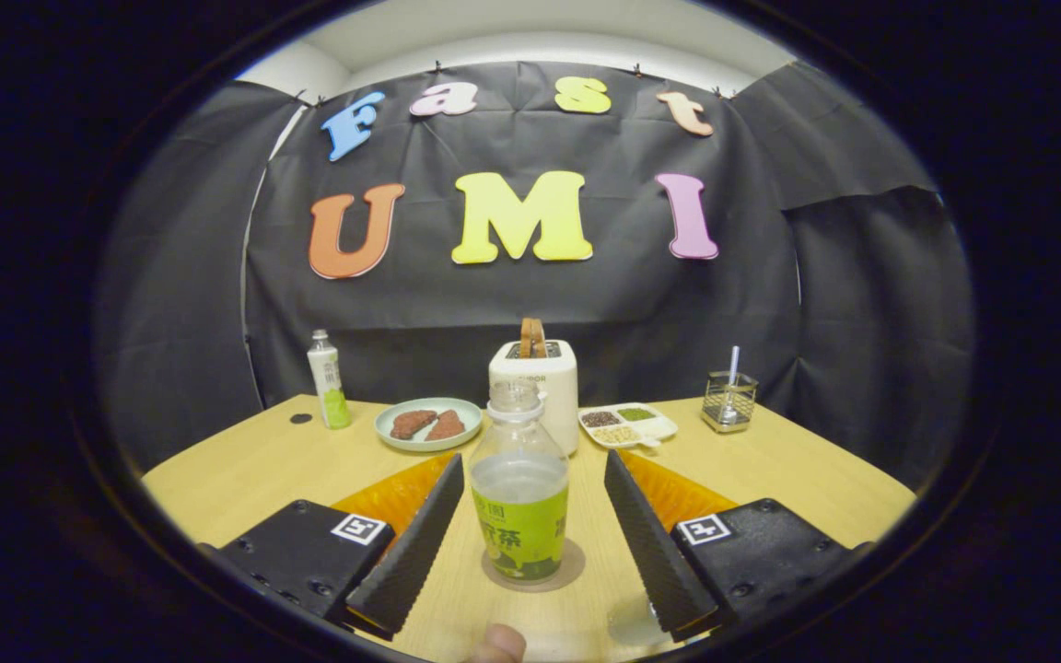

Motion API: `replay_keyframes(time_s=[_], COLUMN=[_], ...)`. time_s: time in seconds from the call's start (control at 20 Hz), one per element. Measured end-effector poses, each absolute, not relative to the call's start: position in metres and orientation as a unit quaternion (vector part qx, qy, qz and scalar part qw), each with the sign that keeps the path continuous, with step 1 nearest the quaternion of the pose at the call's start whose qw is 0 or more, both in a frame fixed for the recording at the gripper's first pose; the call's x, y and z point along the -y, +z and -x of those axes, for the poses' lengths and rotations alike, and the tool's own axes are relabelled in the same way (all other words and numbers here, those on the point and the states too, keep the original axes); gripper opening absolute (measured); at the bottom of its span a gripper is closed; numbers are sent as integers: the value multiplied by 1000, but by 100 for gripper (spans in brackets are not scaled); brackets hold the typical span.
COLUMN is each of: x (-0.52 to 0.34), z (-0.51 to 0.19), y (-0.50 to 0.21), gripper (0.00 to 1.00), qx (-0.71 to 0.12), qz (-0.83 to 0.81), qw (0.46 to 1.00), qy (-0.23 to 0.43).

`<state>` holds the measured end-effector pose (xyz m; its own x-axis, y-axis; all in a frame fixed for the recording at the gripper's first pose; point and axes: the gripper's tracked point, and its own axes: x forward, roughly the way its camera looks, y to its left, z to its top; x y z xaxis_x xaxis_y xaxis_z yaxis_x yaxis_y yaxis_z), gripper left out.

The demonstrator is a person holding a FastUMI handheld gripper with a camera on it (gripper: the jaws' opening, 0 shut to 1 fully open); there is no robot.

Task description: Take the bottle from table, then pour the juice into the cup, finally place the bottle on the coaster

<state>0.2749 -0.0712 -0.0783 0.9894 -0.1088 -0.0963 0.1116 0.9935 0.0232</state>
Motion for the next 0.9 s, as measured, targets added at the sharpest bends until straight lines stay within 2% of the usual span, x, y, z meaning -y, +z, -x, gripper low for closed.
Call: replay_keyframes(time_s=[0.65,0.9], x=[51,52], z=[-200,-154], y=[-66,-42], gripper=[99,99], qx=[-73,-60], qz=[6,-40], qw=[996,995], qy=[-59,-72])
